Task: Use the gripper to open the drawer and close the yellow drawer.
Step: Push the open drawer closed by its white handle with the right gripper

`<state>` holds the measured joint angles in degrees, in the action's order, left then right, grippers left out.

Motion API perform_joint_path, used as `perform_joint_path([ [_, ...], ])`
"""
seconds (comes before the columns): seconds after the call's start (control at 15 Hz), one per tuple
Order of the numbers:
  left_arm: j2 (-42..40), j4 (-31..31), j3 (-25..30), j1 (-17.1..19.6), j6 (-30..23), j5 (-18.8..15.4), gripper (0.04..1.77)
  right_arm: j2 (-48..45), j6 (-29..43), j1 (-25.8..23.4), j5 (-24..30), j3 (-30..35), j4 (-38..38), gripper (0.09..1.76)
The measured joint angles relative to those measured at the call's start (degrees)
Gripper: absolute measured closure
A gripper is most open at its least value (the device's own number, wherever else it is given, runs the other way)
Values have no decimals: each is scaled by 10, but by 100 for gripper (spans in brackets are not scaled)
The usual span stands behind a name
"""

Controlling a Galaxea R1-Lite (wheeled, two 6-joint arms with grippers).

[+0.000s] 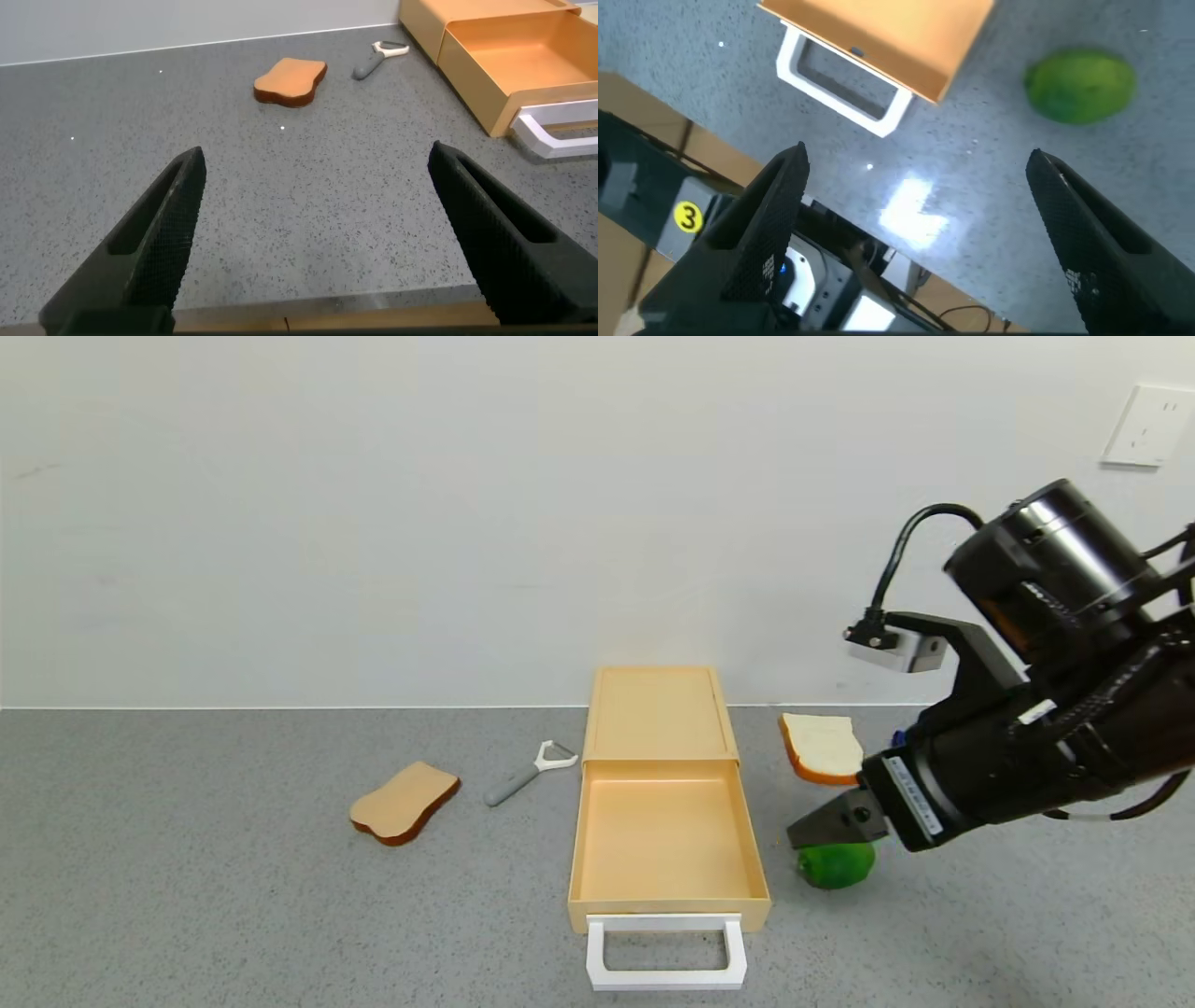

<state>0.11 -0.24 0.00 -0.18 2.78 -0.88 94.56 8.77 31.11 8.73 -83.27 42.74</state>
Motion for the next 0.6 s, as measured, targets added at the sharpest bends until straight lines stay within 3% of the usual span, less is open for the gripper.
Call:
perform_joint_path([
  [0.6,0,0,0,0,0,0,9,-141,-91,-184,138,142,-49,14],
])
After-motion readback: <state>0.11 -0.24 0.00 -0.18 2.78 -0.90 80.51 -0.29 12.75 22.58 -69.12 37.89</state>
